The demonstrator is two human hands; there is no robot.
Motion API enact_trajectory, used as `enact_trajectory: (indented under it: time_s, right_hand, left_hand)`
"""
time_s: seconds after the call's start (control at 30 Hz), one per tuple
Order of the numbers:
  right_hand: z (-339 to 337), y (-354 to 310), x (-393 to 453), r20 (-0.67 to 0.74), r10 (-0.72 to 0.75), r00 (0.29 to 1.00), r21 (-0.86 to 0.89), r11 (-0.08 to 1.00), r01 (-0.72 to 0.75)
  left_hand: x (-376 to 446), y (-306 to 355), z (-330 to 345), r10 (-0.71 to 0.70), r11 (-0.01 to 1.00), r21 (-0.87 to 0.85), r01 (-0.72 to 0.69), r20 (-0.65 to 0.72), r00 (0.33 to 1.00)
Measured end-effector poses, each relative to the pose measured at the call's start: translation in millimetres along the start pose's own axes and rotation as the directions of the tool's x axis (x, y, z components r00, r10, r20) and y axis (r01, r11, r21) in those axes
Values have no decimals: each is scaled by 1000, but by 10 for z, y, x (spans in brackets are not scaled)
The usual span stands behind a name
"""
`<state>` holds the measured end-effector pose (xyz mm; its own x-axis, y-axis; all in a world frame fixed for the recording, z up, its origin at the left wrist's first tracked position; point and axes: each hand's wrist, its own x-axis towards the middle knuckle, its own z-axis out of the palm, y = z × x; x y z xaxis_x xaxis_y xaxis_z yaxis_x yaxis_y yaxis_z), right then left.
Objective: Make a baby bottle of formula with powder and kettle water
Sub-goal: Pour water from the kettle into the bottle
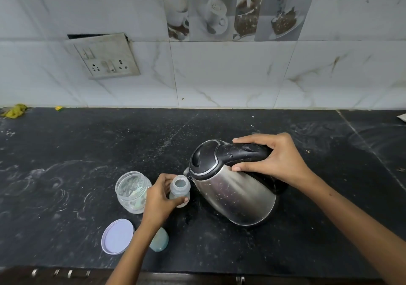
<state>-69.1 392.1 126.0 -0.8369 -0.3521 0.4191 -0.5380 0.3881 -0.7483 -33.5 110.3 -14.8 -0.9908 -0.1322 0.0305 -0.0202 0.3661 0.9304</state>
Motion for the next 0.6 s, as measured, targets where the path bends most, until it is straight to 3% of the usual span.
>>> enact_trajectory:
  time_s: [0.27, 0.6]
  right_hand:
    - [34, -65, 99, 99, 16, 995, -63, 998, -10]
    - [36, -70, 112, 126, 31, 991, -70, 997, -23]
  left_hand:
    - [18, -31, -37, 18, 999, 51, -19, 19, 1000]
    - [47, -113, -48, 23, 994, 103, -24, 15, 1000]
